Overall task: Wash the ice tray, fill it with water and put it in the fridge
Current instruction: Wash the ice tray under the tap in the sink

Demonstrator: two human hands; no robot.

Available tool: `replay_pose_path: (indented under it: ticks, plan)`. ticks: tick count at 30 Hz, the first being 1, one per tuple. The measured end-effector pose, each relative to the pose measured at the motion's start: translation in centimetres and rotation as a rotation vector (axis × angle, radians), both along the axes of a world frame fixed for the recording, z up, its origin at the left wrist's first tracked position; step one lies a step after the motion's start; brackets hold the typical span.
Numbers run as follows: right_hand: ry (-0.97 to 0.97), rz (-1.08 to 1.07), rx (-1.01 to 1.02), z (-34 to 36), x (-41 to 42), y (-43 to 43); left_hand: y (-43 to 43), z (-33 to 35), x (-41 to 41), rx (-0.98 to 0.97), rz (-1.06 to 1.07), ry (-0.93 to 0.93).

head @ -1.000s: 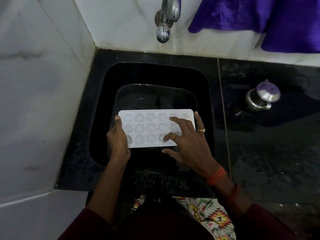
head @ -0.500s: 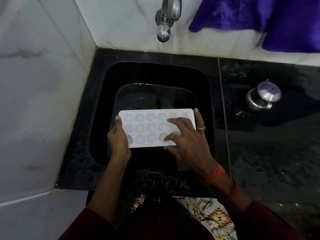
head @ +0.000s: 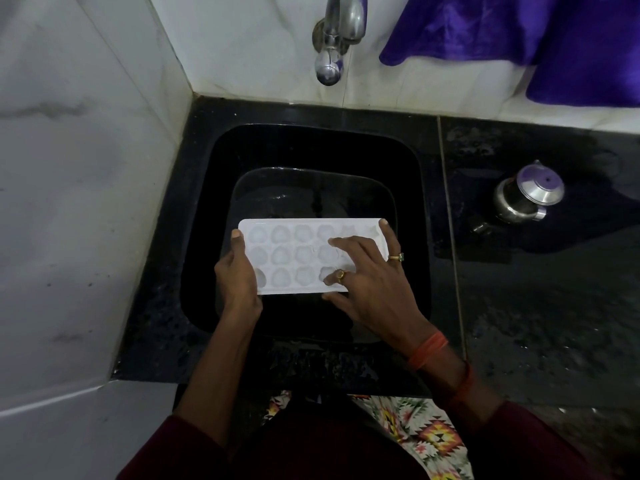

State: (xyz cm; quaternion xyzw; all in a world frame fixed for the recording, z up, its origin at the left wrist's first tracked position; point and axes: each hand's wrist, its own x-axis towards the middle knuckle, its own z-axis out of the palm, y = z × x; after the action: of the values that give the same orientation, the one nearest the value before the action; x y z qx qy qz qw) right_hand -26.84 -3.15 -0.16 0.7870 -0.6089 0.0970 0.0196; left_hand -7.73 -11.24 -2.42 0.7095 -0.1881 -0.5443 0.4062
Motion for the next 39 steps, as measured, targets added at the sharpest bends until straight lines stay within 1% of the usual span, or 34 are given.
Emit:
replay_pose_path:
  ticks: [5, 11, 18, 25, 29, 32, 36, 39]
  plan:
    - [0.052, -0.006, 0.037, -0.2, 0.4, -0.1, -0.1, -0.3, 0.2, 0.002, 0.000, -0.005]
    - [-0.014, -0.027, -0.016, 0.2, 0.6, -0.3, -0.2, 0.1, 0.1, -0.015, 0.024, 0.025]
    - [0.025, -0.035, 0.069, 0.1, 1.1, -0.1, -0.2, 0.4, 0.2, -0.037, 0.016, 0.015]
    - [-0.006, -0.026, 0.080, 0.3, 1.4, 0.1, -0.1, 0.4, 0.4, -0.037, 0.012, 0.012]
    - [0.030, -0.004, 0.102, 0.1, 1.3, 0.2, -0.1, 0.4, 0.4, -0.037, 0.001, 0.011]
    - [0.035, 0.013, 0.078, 0.1, 1.4, 0.2, 0.0, 0.4, 0.5, -0.037, 0.004, 0.005]
    - [-0.013, -0.023, 0.012, 0.6, 1.5, 0.3, 0.0, 0.5, 0.5, -0.037, 0.013, 0.003]
    - [-0.010, -0.034, 0.001, 0.4, 1.7, 0.4, 0.0, 0.6, 0.6, -0.041, 0.015, 0.008]
